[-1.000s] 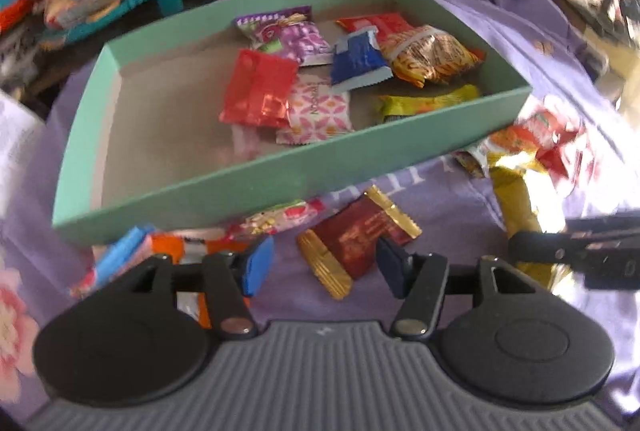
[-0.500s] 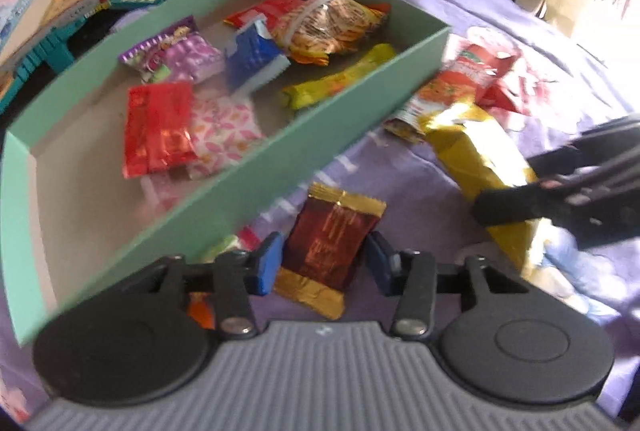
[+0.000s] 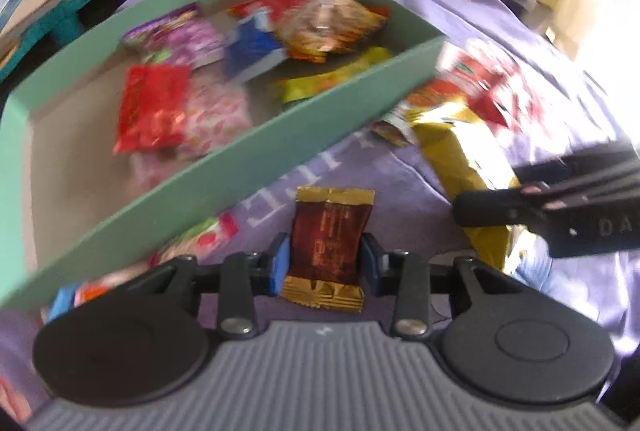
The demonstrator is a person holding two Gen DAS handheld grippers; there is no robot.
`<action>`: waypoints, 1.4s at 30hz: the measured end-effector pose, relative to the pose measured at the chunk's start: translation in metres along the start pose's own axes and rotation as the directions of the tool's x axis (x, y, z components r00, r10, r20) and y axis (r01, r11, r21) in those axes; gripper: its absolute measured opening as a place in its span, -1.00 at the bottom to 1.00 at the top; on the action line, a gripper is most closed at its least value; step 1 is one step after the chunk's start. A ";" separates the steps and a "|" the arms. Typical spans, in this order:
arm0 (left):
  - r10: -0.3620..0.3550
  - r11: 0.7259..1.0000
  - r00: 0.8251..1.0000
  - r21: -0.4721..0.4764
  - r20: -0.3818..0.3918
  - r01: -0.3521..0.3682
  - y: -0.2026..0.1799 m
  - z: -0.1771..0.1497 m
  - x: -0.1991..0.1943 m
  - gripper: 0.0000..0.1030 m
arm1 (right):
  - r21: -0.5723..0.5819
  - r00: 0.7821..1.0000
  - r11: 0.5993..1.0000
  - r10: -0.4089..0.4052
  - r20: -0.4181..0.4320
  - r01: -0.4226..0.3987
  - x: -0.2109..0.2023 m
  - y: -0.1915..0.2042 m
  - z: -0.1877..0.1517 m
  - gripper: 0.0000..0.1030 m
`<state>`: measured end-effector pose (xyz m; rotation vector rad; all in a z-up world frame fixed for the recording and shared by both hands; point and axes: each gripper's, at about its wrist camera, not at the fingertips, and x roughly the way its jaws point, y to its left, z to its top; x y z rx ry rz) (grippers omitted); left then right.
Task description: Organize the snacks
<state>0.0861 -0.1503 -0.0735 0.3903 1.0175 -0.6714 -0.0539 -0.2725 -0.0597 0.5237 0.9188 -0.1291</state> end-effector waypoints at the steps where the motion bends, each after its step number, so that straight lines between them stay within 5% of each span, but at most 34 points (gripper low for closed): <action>1: -0.001 0.999 1.000 -0.038 -0.002 0.001 0.004 0.000 -0.003 -0.30 | -0.002 1.000 1.000 -0.002 0.005 0.002 -0.002 0.001 0.001 -0.01; 7: -0.026 0.987 0.994 -0.157 0.105 0.042 0.023 -0.006 -0.051 -0.29 | -0.039 0.999 0.999 0.007 0.044 -0.005 -0.022 0.017 0.012 -0.01; 12: 0.063 0.963 0.980 -0.270 0.188 -0.010 0.060 0.001 -0.085 -0.29 | -0.103 0.996 0.994 0.039 0.077 -0.031 -0.029 0.048 0.041 -0.01; 16: 0.166 0.922 0.970 -0.377 0.177 -0.089 0.102 0.006 -0.096 -0.29 | -0.163 0.994 0.985 0.066 0.082 -0.052 -0.018 0.081 0.067 -0.01; 23: 0.239 0.867 0.962 -0.475 0.136 -0.148 0.160 0.013 -0.084 -0.29 | -0.218 0.995 0.972 0.091 0.037 -0.081 0.030 0.138 0.103 -0.01; 28: 0.260 0.866 0.958 -0.468 0.123 -0.175 0.174 0.016 -0.076 -0.26 | -0.263 0.994 0.958 0.112 -0.018 -0.112 0.064 0.176 0.112 0.06; 31: 0.290 0.866 0.949 -0.455 0.121 -0.207 0.174 0.015 -0.075 -0.04 | -0.263 0.993 0.957 0.113 -0.043 -0.120 0.076 0.186 0.114 0.19; 33: 0.296 0.867 0.946 -0.454 0.134 -0.207 0.177 0.014 -0.074 0.40 | -0.264 0.993 0.958 0.109 -0.039 -0.115 0.079 0.188 0.115 0.60; 34: 0.299 0.865 0.945 -0.456 0.134 -0.208 0.177 0.013 -0.073 0.45 | -0.264 0.994 0.958 0.105 -0.032 -0.110 0.078 0.187 0.115 0.65; 42: 0.298 0.866 0.945 -0.455 0.135 -0.208 0.166 0.006 -0.076 0.72 | -0.254 0.996 0.963 0.087 -0.006 -0.085 0.061 0.173 0.111 0.67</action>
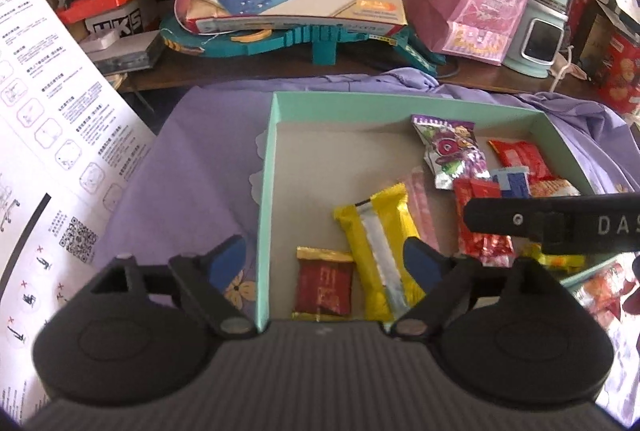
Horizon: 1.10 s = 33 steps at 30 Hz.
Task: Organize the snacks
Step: 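Carry chocolate and yellow bar into the green box and open both grippers, then move both grippers back to the pile toward bread packet and orange bag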
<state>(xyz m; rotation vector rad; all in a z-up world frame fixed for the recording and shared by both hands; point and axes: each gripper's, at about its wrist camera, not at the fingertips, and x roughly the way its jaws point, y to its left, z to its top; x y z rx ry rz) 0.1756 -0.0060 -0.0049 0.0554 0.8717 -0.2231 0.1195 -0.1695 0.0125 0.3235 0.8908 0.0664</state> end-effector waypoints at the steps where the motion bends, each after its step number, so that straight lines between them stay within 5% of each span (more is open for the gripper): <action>1: 0.003 1.000 1.000 0.006 0.002 -0.003 -0.001 -0.003 -0.003 0.74 | -0.001 1.000 1.000 -0.004 0.003 0.004 -0.003 -0.001 -0.003 0.67; 13: 0.034 0.999 0.999 0.006 -0.033 -0.034 0.025 -0.066 -0.052 0.79 | 0.009 1.000 1.000 0.024 -0.017 -0.024 -0.045 0.012 -0.058 0.68; 23: 0.005 1.000 0.993 0.016 -0.114 -0.003 0.040 -0.123 -0.054 0.80 | 0.004 0.988 1.000 0.023 -0.151 -0.023 -0.018 0.040 -0.109 0.68; 33: -0.010 1.000 0.989 0.003 -0.150 0.011 0.052 -0.138 -0.041 0.45 | 0.025 0.980 1.000 0.011 -0.198 -0.006 0.017 0.057 -0.119 0.59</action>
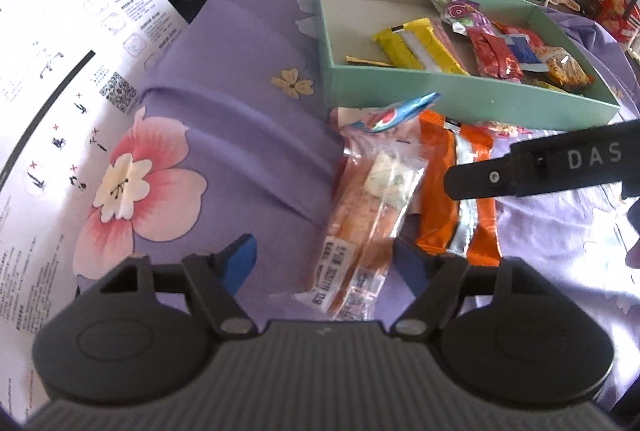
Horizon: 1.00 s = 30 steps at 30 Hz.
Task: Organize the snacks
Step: 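Move both grippers back to the pile toward bread packet and orange bag, then carry bread packet with left gripper while right carries orange bag into green box, open both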
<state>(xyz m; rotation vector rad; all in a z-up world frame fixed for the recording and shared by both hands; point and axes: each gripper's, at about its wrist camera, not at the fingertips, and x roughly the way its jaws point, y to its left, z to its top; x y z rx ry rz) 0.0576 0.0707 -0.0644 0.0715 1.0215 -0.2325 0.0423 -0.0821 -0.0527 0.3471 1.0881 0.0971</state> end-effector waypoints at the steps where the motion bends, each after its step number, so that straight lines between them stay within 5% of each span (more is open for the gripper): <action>1: -0.006 1.000 1.000 -0.001 -0.002 0.006 0.001 0.001 0.001 0.45 | -0.004 1.000 1.000 -0.004 -0.003 0.004 0.003 0.002 0.001 0.59; 5: -0.019 1.000 1.000 0.015 -0.007 0.019 -0.003 0.002 0.008 0.39 | -0.020 1.000 1.000 -0.011 -0.020 0.011 0.017 0.007 0.001 0.41; 14: -0.046 0.998 0.999 0.042 -0.017 0.046 -0.018 0.001 0.014 -0.18 | -0.066 1.000 0.998 -0.025 -0.003 0.025 0.018 0.006 -0.003 0.12; 30: -0.127 0.992 0.992 -0.011 -0.019 0.126 -0.036 -0.002 -0.020 -0.21 | -0.055 0.998 0.998 0.046 0.034 -0.044 -0.037 -0.016 -0.027 0.09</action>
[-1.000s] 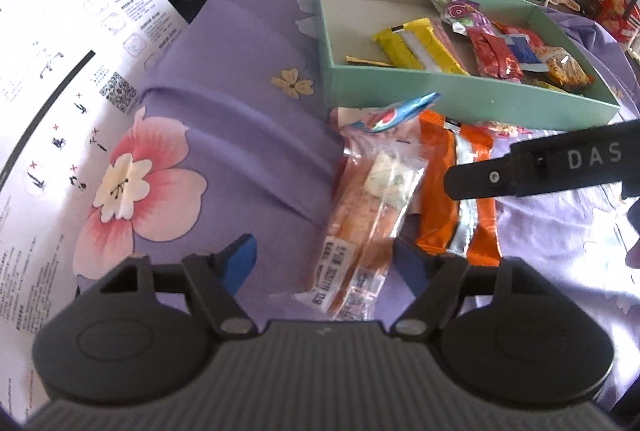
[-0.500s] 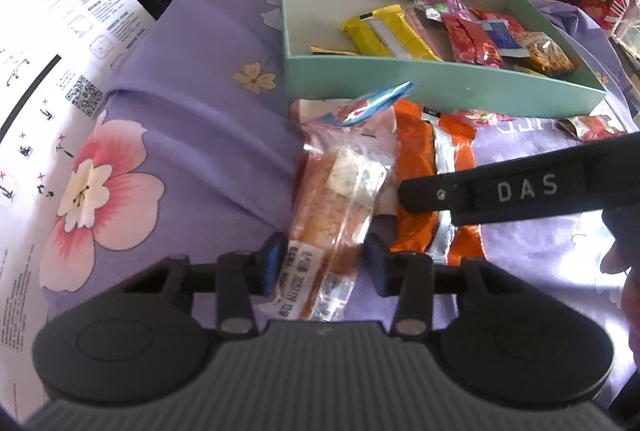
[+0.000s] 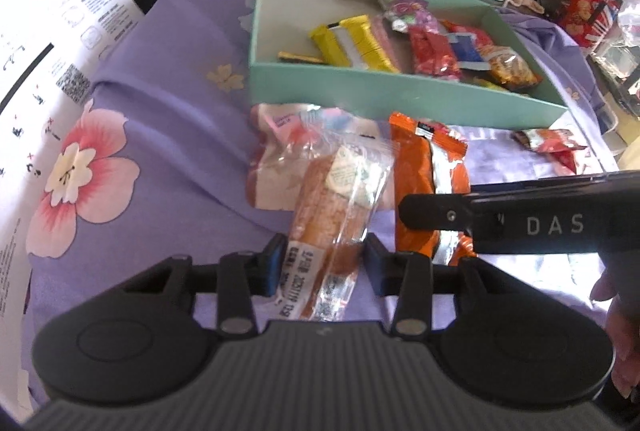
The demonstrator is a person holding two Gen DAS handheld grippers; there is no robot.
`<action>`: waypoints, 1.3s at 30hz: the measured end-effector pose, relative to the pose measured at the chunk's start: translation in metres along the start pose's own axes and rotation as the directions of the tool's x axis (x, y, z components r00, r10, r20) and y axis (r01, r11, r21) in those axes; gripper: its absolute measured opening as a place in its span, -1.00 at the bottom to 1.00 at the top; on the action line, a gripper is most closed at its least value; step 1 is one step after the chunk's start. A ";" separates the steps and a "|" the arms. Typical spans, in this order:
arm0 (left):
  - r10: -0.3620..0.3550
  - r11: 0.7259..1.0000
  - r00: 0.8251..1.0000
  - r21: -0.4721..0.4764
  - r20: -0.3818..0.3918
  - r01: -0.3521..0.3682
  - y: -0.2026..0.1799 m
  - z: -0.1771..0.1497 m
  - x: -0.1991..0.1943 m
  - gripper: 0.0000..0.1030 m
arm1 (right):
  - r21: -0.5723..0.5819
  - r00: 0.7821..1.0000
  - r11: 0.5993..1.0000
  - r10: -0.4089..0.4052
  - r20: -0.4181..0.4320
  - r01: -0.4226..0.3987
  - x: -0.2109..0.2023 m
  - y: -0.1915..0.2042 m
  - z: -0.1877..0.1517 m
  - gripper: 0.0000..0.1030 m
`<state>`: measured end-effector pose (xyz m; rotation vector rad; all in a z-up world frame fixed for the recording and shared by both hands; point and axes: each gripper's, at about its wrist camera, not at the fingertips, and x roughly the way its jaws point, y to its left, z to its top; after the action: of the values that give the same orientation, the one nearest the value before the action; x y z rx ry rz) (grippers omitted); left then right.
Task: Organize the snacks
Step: 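Carry bread packet with left gripper while right carries orange bag into green box, open both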
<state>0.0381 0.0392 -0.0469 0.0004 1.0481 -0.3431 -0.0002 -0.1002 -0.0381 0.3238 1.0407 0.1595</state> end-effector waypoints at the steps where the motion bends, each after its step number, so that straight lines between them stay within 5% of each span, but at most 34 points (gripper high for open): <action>1: -0.003 1.000 1.000 0.001 0.004 0.003 -0.003 0.000 -0.003 -0.21 | 0.001 1.000 1.000 0.003 0.008 -0.003 -0.005 -0.001 -0.001 0.09; 10: -0.017 1.000 0.998 -0.004 0.065 0.017 -0.019 0.014 -0.030 -0.21 | -0.011 0.996 0.999 0.038 0.081 -0.037 -0.044 -0.005 0.002 0.09; 19: 0.003 1.000 0.992 -0.026 0.125 0.001 -0.016 0.066 -0.026 -0.21 | -0.032 0.988 0.999 0.027 0.153 -0.023 -0.050 -0.006 0.050 0.09; 39: 0.087 0.995 0.985 -0.067 0.152 -0.077 0.024 0.197 0.061 -0.21 | -0.041 0.987 0.997 -0.053 0.153 0.060 0.036 -0.026 0.184 0.09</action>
<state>0.2388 0.0126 -0.0032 -0.0373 0.9019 -0.2321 0.1765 -0.1488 0.0084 0.2608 0.8933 0.1053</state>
